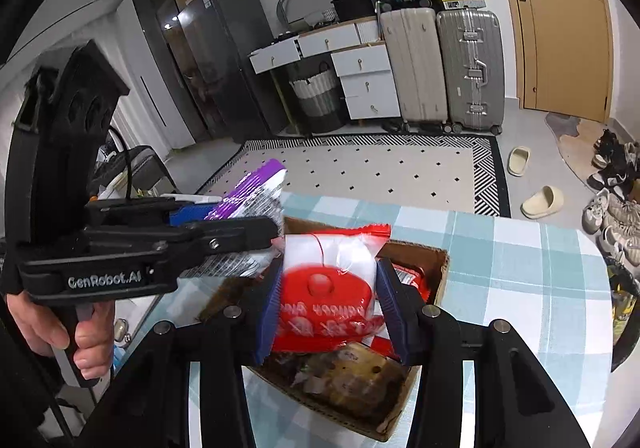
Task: Organize snacks
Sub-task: 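Open both grippers over the box, dropping the candy bag and glue packet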
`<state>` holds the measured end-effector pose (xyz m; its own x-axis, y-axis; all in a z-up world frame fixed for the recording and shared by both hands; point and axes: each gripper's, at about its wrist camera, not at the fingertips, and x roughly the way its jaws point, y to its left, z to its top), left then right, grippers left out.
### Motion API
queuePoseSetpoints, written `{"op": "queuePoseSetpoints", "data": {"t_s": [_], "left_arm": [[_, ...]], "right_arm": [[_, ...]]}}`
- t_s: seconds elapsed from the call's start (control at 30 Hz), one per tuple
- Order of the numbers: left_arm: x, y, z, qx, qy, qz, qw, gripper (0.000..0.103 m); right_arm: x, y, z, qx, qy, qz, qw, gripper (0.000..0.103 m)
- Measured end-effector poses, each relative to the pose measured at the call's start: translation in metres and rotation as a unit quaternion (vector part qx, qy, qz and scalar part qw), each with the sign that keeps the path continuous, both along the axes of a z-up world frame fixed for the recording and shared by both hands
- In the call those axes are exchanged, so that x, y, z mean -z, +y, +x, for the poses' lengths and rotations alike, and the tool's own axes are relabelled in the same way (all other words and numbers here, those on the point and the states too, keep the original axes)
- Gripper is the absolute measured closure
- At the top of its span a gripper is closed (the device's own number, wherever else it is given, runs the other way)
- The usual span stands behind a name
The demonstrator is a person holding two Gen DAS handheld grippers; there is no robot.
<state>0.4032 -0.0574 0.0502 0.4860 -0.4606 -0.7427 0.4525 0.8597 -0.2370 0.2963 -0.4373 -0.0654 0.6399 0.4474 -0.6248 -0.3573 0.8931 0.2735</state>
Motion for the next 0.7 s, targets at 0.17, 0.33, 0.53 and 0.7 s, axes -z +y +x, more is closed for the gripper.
{"op": "queuePoseSetpoints", "data": {"t_s": [0.17, 0.33, 0.53, 0.7], "left_arm": [[0.021, 0.001, 0.019, 0.002, 0.021, -0.004, 0.9998, 0.066], [0.019, 0.004, 0.015, -0.005, 0.003, 0.002, 1.0000, 0.058], [0.002, 0.007, -0.011, -0.011, -0.029, 0.016, 0.9994, 0.053], [-0.021, 0.013, -0.046, -0.022, -0.070, 0.035, 0.9967, 0.044]], "right_arm": [[0.018, 0.003, 0.002, -0.005, 0.008, -0.018, 1.000, 0.058], [0.022, 0.002, 0.001, 0.001, 0.014, -0.018, 1.000, 0.053], [0.014, 0.004, -0.008, -0.009, 0.003, -0.029, 1.000, 0.051], [-0.001, 0.001, -0.021, -0.006, -0.010, -0.018, 1.000, 0.051]]}}
